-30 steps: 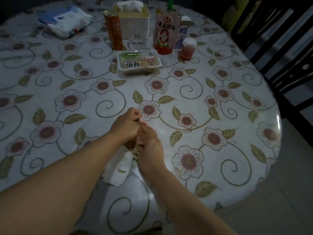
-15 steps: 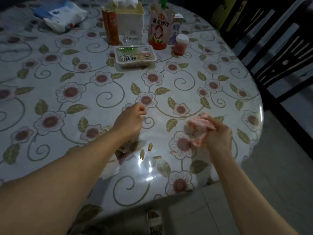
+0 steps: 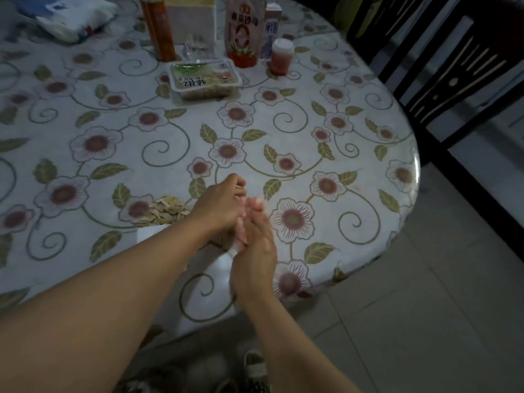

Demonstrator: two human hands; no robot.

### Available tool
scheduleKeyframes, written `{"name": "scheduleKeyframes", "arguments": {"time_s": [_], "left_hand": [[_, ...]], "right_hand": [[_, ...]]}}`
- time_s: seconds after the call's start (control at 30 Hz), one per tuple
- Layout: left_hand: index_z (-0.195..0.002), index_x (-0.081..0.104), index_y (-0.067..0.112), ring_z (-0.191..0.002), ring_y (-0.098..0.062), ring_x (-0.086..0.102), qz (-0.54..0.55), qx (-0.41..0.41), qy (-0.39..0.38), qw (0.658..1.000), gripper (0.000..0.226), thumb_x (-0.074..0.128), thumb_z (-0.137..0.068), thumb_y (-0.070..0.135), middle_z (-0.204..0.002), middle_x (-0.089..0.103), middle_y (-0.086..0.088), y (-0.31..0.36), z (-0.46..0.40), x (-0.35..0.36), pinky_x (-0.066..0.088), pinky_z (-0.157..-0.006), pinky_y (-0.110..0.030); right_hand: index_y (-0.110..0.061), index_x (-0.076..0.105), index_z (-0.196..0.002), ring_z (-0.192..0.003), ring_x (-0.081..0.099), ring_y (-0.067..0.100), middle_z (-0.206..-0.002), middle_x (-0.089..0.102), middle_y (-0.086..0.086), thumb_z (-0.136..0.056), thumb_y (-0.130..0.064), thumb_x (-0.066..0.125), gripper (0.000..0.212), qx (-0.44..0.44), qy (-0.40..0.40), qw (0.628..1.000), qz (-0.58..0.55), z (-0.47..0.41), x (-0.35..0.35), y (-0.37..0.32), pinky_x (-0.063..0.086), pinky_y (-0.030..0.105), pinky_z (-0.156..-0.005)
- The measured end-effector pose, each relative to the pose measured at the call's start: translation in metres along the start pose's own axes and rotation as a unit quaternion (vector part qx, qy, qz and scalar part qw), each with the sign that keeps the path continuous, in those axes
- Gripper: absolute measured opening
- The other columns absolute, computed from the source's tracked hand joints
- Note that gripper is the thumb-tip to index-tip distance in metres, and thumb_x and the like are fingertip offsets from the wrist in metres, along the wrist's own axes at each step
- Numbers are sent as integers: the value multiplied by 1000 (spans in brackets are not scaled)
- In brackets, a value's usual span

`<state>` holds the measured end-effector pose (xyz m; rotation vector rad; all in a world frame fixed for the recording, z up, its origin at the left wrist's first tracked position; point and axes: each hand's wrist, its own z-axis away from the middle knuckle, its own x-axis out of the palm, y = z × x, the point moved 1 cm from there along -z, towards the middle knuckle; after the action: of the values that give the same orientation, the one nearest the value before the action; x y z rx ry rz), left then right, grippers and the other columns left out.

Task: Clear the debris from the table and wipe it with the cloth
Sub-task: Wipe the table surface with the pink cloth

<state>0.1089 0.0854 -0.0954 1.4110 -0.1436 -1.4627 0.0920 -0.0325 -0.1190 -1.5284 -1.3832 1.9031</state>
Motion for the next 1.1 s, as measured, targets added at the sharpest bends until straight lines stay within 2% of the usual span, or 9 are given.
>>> {"name": "scheduleKeyframes", "arguments": {"time_s": [0.1,0.17,0.3,0.43,0.5,0.6,0.73,0.83,1.1], "left_hand": [[-117,51,19,-120,-19,56,32,-25,41,998,38,40,-87,0,-127,62,2,-3,5,-6,48,-96,-43],[-116,51,20,-120,-18,56,60,-40,56,996,34,45,-86,3,-128,61,4,-6,8,-12,48,-98,-44],[-119,52,14,-121,-19,55,63,-49,114,990,34,41,-89,0,-128,61,-2,-13,17,-29,42,-102,-34],[-117,54,16,-122,-20,53,50,-82,156,983,31,38,-93,4,-129,59,-1,-29,32,-42,44,-99,-34],[-120,54,16,-124,-20,51,52,-102,166,979,32,39,-93,5,-132,56,-1,-34,39,-49,42,-101,-35],[-120,53,17,-126,-19,49,66,-122,184,973,32,42,-93,4,-136,54,0,-40,49,-58,42,-104,-36],[-123,52,17,-128,-18,48,66,-136,206,967,35,38,-94,3,-137,53,0,-41,69,-70,38,-98,-27],[-123,53,16,-124,-21,51,59,-156,229,959,32,40,-95,7,-134,56,-3,-44,84,-80,40,-97,-29],[-121,53,17,-124,-20,52,71,-190,250,947,35,40,-92,2,-133,56,-1,-58,124,-95,43,-98,-33]], "right_hand": [[-15,57,-120,-107,59,19,-118,63,5,-84,-1,51,38,73,-95,992,-41,3,11,-24,50,29,-90],[-19,53,-126,-107,61,17,-118,64,4,-85,1,50,46,94,-86,990,-68,1,7,-36,51,28,-91],[-14,54,-128,-103,59,1,-120,58,-8,-87,13,41,51,135,-75,975,-159,-16,-17,-47,42,-3,-77],[-11,59,-115,-86,61,-7,-107,61,-3,-87,12,39,41,103,-76,984,-121,-28,-27,-50,39,-6,-63],[-11,59,-121,-99,62,6,-114,63,1,-85,11,39,46,102,-86,988,-83,-33,-29,-52,41,-3,-68],[-13,61,-119,-89,63,14,-112,64,2,-85,4,40,44,110,-85,987,-86,-38,-31,-57,47,5,-67],[-22,65,-111,-90,66,26,-100,71,6,-82,-6,46,38,69,-94,993,-30,-42,-30,-61,55,43,-82],[-17,67,-102,-77,67,29,-84,71,8,-85,-9,51,26,55,-99,994,1,-45,-29,-64,57,45,-69],[-11,63,-94,-78,61,30,-81,65,8,-84,-11,53,14,45,-136,989,38,-40,-24,-78,44,32,-65]]}}
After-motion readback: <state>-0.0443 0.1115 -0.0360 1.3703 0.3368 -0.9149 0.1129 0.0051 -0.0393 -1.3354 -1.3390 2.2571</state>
